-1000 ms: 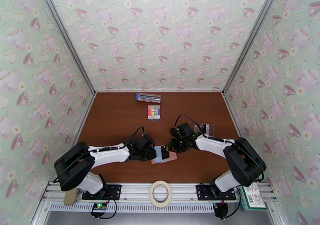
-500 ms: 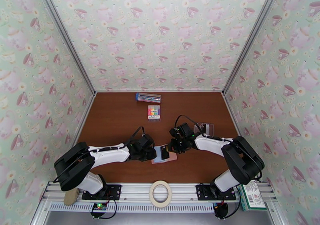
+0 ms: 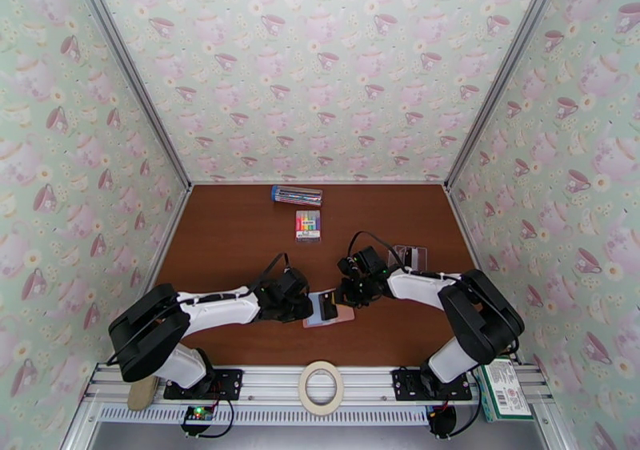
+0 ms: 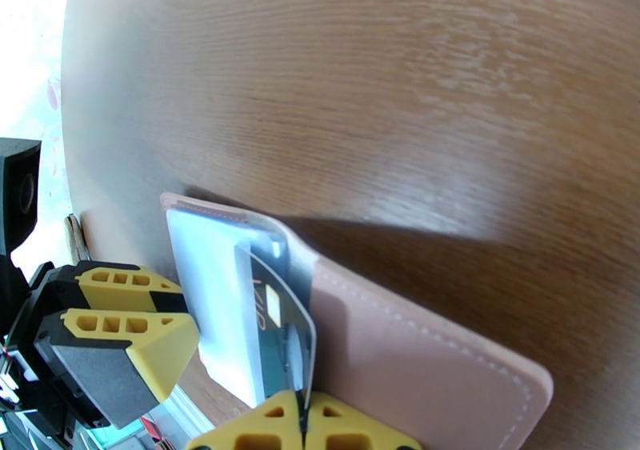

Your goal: Put the credit cards into the card holder

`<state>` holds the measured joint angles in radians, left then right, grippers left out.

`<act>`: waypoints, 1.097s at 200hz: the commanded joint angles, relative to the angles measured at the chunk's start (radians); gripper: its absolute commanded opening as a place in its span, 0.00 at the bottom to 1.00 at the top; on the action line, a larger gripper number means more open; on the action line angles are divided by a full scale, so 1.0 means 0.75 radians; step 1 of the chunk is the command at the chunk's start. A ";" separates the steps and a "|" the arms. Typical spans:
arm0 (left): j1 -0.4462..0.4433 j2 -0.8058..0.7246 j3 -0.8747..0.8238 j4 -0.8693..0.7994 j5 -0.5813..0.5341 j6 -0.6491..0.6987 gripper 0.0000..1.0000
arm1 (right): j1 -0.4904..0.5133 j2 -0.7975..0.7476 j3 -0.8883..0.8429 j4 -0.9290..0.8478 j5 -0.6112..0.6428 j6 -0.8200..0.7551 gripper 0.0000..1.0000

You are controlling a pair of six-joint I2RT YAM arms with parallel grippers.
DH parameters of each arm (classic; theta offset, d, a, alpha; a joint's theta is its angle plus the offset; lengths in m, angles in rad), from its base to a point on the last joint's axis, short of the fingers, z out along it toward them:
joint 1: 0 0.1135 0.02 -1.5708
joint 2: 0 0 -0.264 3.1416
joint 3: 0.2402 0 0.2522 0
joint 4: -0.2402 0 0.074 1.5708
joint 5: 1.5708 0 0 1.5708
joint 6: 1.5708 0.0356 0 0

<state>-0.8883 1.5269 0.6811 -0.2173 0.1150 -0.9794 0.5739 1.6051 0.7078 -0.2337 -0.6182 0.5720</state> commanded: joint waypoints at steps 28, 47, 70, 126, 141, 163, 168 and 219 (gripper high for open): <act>0.009 0.056 0.013 -0.013 -0.009 0.012 0.27 | 0.011 0.075 -0.006 -0.028 0.021 0.005 0.00; 0.009 0.063 0.012 -0.011 -0.008 0.009 0.27 | 0.018 0.082 0.001 -0.024 0.020 0.008 0.00; 0.009 0.057 0.012 -0.012 -0.010 0.011 0.27 | 0.020 0.081 0.003 -0.015 0.019 0.025 0.00; 0.008 0.056 0.009 -0.009 -0.010 0.009 0.27 | 0.048 0.086 -0.006 0.034 0.044 0.080 0.00; 0.008 0.054 0.008 -0.007 -0.010 0.007 0.27 | 0.057 0.085 -0.017 0.061 0.055 0.105 0.00; 0.008 0.052 0.005 -0.005 -0.010 0.007 0.27 | 0.071 0.089 -0.022 0.091 0.069 0.131 0.00; 0.008 0.051 0.005 -0.004 -0.011 0.007 0.27 | 0.075 0.093 -0.023 0.096 0.070 0.137 0.00; 0.006 0.049 0.005 -0.003 -0.012 0.005 0.27 | 0.104 0.119 -0.031 0.142 0.077 0.181 0.00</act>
<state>-0.8886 1.5326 0.6865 -0.2230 0.1154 -0.9798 0.6300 1.6615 0.7116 -0.1177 -0.6300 0.6712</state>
